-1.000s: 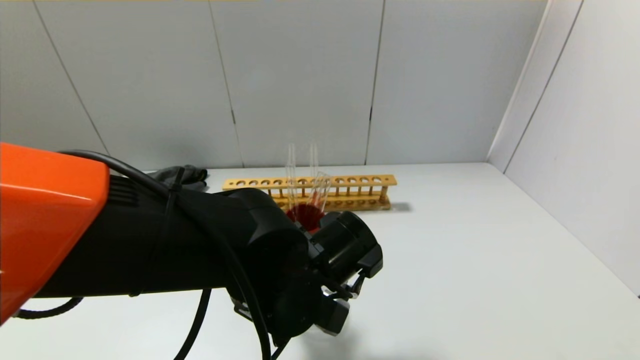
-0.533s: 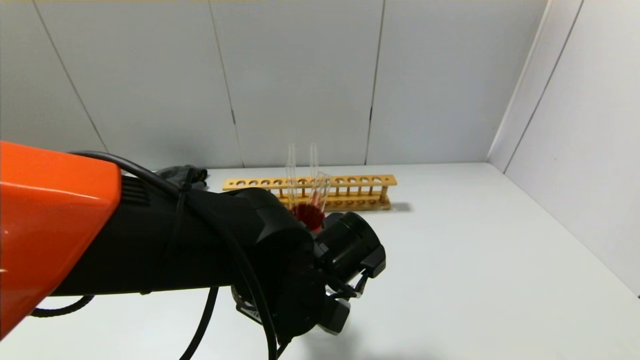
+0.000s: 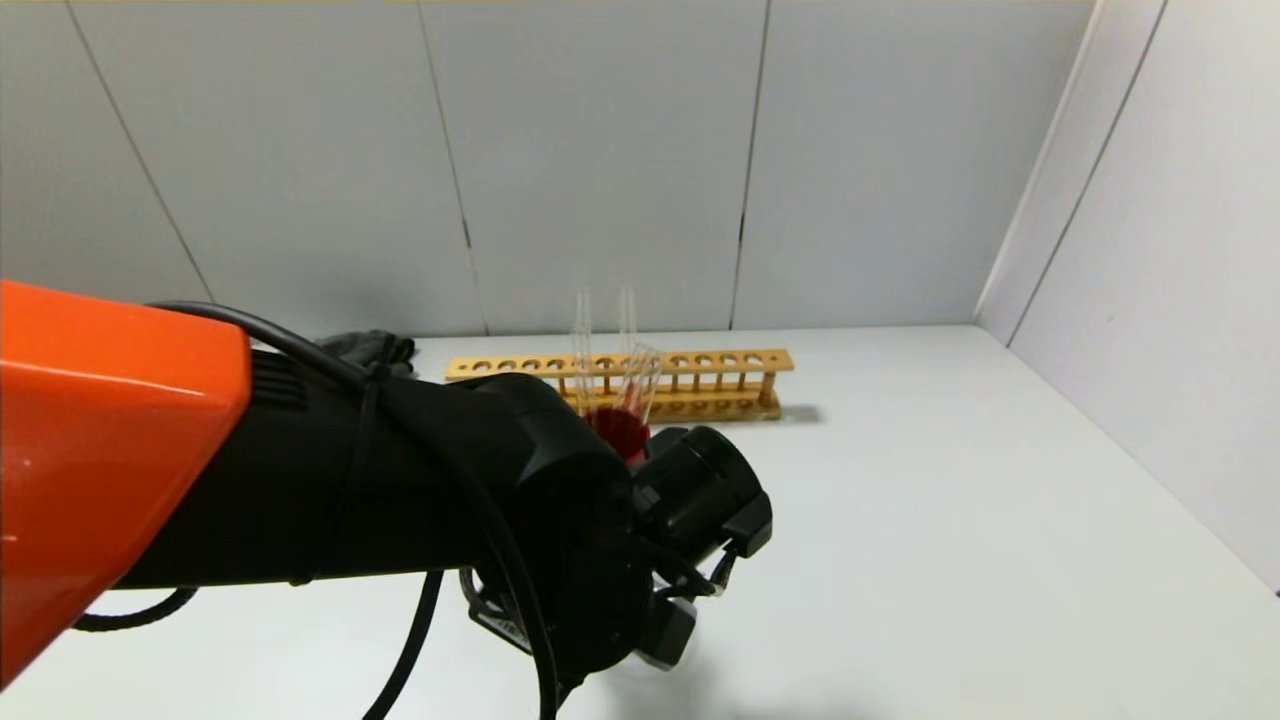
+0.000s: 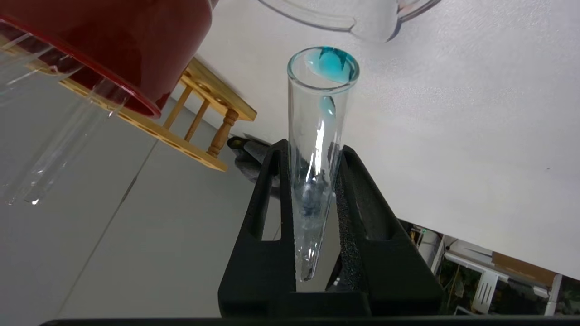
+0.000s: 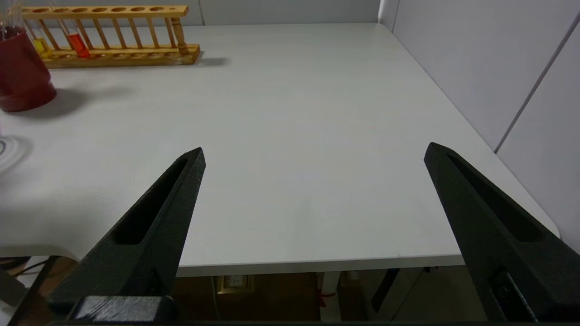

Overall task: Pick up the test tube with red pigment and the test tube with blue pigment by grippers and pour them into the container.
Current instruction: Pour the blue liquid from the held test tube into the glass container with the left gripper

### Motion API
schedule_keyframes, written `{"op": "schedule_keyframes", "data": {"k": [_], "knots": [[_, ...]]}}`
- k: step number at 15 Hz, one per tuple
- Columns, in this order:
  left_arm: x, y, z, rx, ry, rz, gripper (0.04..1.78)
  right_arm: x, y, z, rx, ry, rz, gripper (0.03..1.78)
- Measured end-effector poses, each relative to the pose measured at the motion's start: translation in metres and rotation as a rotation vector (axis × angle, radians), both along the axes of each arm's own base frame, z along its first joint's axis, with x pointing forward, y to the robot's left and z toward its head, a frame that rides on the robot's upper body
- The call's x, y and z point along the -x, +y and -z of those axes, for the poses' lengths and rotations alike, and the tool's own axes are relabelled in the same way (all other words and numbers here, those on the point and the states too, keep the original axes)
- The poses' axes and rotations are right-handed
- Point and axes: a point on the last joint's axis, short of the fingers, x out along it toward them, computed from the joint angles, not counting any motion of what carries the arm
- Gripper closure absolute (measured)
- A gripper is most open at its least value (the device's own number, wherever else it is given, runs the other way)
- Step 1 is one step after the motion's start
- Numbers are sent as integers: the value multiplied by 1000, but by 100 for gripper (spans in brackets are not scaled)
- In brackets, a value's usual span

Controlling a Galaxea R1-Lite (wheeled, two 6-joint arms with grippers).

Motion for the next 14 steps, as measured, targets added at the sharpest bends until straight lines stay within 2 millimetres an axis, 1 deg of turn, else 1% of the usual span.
{"op": "schedule_keyframes", "data": {"k": [14], "knots": [[-1,0,3,-29,1,-5,149,0,0,0,0,0,0,11]]}}
